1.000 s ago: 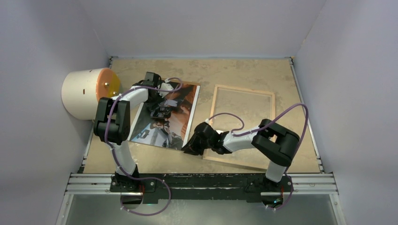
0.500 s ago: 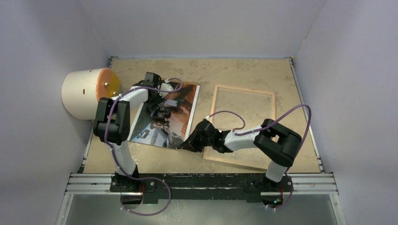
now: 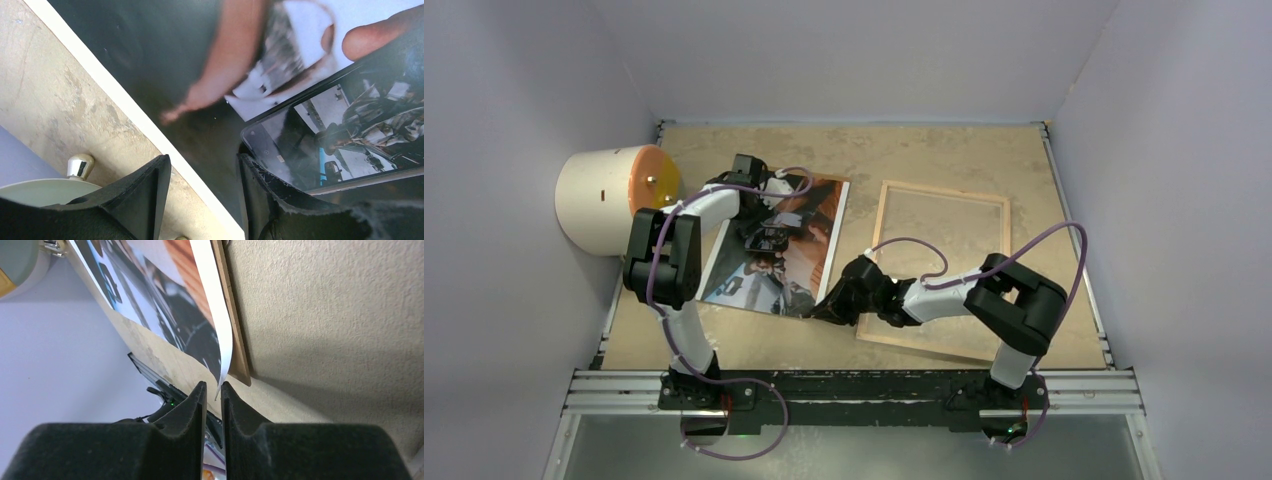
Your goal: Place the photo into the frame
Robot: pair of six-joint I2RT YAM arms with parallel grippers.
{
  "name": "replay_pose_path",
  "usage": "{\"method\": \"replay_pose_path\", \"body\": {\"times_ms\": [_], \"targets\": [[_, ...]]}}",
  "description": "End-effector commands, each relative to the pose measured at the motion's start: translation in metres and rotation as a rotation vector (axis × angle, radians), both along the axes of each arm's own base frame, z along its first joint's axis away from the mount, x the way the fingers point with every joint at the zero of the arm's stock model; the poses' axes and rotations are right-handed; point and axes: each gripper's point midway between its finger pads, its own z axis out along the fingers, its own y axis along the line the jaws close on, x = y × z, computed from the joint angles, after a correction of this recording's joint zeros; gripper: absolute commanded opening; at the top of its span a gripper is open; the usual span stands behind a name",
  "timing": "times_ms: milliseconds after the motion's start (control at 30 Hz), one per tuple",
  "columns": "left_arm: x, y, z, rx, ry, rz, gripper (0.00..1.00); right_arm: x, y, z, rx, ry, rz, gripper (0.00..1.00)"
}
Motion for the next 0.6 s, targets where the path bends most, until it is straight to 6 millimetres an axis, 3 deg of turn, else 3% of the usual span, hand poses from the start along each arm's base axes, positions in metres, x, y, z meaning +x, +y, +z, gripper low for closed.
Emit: {"method": "replay_pose_path", "body": {"times_ms": [0, 200, 267, 333, 467, 567], "targets": [[-0.026, 0.005, -0.016, 0.020, 0.098, -0.006, 0.53, 0.003, 0.001, 0.002, 0.015, 0.003, -0.015, 0.18], [-0.026, 0.004, -0.012, 0.017, 0.101, -0.009, 0.53, 0.000, 0.000, -0.003, 0.012, 0.022, -0.011, 0.07], [-0.025, 0.003, -0.007, 0.012, 0.103, -0.012, 0.53, 0.001, 0.000, 0.001, 0.017, 0.017, -0.011, 0.00], [-0.023, 0.001, 0.001, 0.004, 0.098, -0.014, 0.53, 0.003, -0.001, 0.008, 0.014, -0.006, -0.013, 0.00], [-0.012, 0.000, 0.031, -0.007, 0.081, -0.001, 0.56, 0.021, -0.004, 0.045, -0.032, -0.152, 0.001, 0.00], [0.010, 0.001, 0.075, -0.035, -0.001, 0.031, 0.62, 0.039, -0.019, 0.081, -0.131, -0.308, 0.006, 0.00]]}}
